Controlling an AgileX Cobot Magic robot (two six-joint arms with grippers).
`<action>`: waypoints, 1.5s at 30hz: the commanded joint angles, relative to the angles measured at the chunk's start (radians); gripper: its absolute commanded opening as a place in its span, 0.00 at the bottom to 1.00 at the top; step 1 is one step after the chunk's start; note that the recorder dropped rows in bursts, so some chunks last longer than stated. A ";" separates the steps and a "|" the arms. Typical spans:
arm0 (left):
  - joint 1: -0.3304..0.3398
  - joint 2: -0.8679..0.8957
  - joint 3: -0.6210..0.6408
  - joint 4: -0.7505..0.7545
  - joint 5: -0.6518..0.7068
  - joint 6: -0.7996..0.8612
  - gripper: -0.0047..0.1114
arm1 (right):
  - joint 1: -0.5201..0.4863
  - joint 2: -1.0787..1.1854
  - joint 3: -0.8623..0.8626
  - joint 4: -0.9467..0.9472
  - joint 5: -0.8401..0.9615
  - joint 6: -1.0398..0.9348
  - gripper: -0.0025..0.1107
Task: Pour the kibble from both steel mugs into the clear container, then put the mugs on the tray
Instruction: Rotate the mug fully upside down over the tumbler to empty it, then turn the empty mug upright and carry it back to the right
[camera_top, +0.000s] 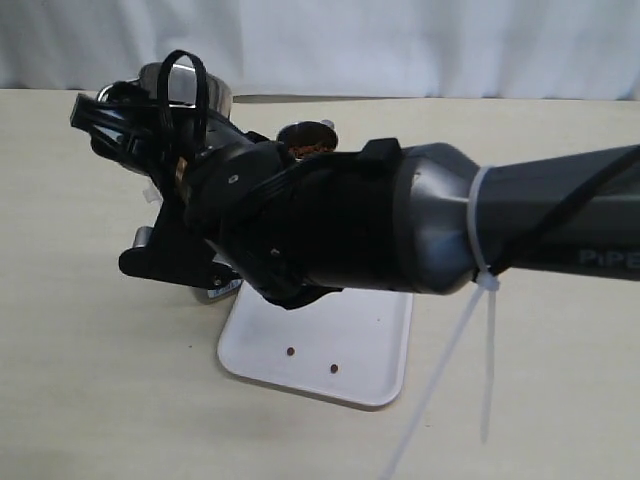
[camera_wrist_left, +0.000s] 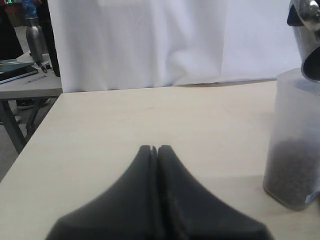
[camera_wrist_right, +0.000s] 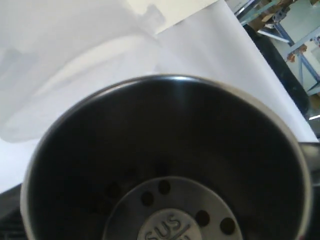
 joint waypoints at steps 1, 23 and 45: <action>0.002 0.005 -0.006 0.000 -0.012 -0.002 0.04 | 0.001 -0.007 0.013 -0.008 0.011 -0.033 0.07; 0.002 0.005 -0.006 -0.002 -0.012 -0.002 0.04 | 0.013 -0.007 -0.034 -0.008 0.129 0.045 0.07; 0.002 0.005 -0.006 -0.002 -0.012 -0.002 0.04 | -0.059 -0.052 -0.064 -0.008 -0.029 0.572 0.07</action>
